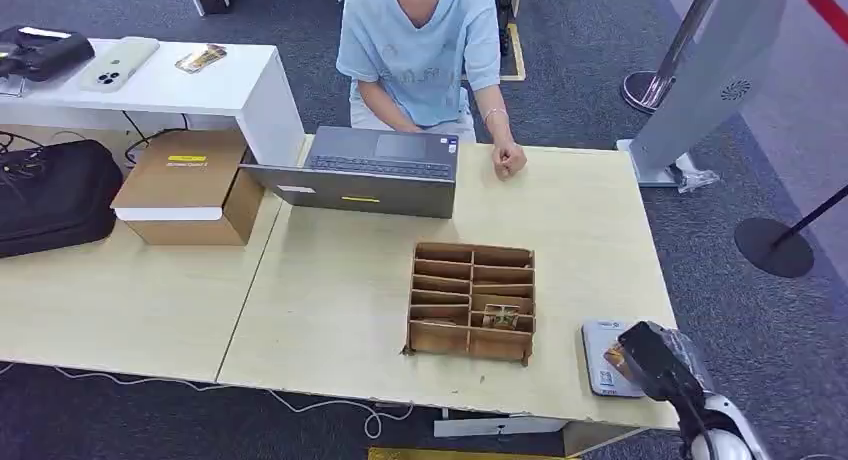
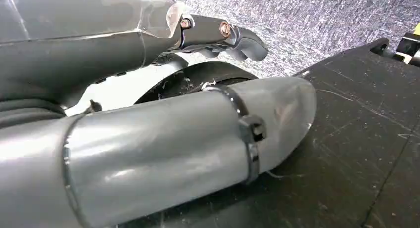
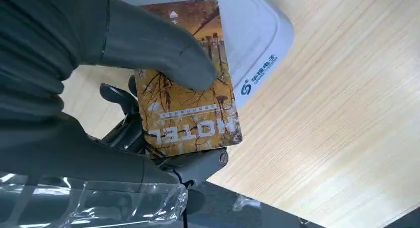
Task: Pass the card to the sensor for recognition and then transmit it.
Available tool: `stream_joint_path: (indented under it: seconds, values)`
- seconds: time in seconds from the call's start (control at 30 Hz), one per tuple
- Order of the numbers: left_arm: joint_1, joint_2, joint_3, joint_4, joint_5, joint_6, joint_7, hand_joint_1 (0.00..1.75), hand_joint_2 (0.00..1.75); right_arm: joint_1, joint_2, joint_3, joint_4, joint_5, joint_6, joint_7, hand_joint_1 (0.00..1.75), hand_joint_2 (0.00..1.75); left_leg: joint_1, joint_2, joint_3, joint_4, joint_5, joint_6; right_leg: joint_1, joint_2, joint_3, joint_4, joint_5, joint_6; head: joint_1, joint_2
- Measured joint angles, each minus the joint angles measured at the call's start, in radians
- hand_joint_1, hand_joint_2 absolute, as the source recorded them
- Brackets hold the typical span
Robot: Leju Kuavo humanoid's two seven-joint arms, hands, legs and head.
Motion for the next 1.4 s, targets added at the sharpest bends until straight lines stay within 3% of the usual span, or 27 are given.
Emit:
stream_joint_path:
  seconds: [1.07,1.4]
  values:
    - [-0.008,0.0,0.0,0.0,-0.004,-0.035,0.006,0.0,0.0,-0.045,-0.002,0.057,0.056,0.063,-0.046,0.024,1.75,1.75,0.0,0.0,0.003,0.0,0.0,0.0,0.0,0.001,0.003,0.0,0.0,0.0,0.0,0.0]
    - [-0.012,0.001,0.0,0.0,-0.004,-0.044,0.013,0.0,0.0,-0.039,0.0,0.05,-0.03,0.071,-0.139,0.005,1.75,1.75,0.0,0.0,0.003,0.0,0.0,0.0,0.0,0.001,0.002,0.0,0.0,0.0,0.0,0.0]
